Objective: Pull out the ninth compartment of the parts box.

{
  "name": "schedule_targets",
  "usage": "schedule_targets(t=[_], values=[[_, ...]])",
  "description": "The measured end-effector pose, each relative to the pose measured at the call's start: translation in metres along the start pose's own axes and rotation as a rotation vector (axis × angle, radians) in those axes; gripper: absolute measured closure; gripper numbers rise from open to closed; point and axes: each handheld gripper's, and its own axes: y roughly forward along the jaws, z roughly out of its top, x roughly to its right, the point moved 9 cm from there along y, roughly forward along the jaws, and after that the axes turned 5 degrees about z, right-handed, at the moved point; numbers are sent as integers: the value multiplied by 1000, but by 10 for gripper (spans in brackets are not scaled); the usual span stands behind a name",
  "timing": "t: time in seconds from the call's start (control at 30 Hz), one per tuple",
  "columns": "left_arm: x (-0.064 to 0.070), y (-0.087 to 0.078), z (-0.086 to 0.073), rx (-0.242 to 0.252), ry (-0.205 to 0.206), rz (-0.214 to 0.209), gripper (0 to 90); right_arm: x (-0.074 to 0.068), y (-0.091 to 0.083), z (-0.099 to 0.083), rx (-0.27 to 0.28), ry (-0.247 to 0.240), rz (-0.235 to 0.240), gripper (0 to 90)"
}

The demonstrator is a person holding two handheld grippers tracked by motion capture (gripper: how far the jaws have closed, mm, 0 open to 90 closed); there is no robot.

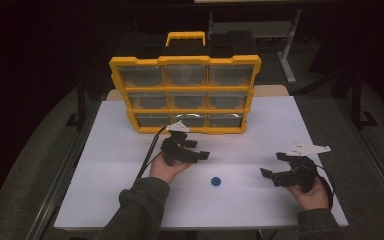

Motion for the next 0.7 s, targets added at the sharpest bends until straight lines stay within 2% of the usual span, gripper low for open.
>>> schedule_targets(t=[0.07,0.17,0.3,0.37,0.47,0.5,0.6,0.7], values=[[-2,3,4,18,-33,3,298,0,0,0,-1,0,1,139],[-6,9,10,23,-47,26,309,0,0,0,-2,1,0,139],[-7,17,18,49,-72,21,326,0,1,0,-1,1,1,139],[-6,21,22,66,-74,16,346,0,1,0,0,0,1,139],[-7,25,25,66,-74,25,345,0,1,0,-1,0,1,140],[-7,29,30,91,-89,23,345,1,1,-1,-2,-1,1,139],[-8,32,37,137,-108,39,346,2,0,-1,-4,0,1,139],[-11,36,41,146,-106,84,347,2,0,-1,-5,1,1,139]])
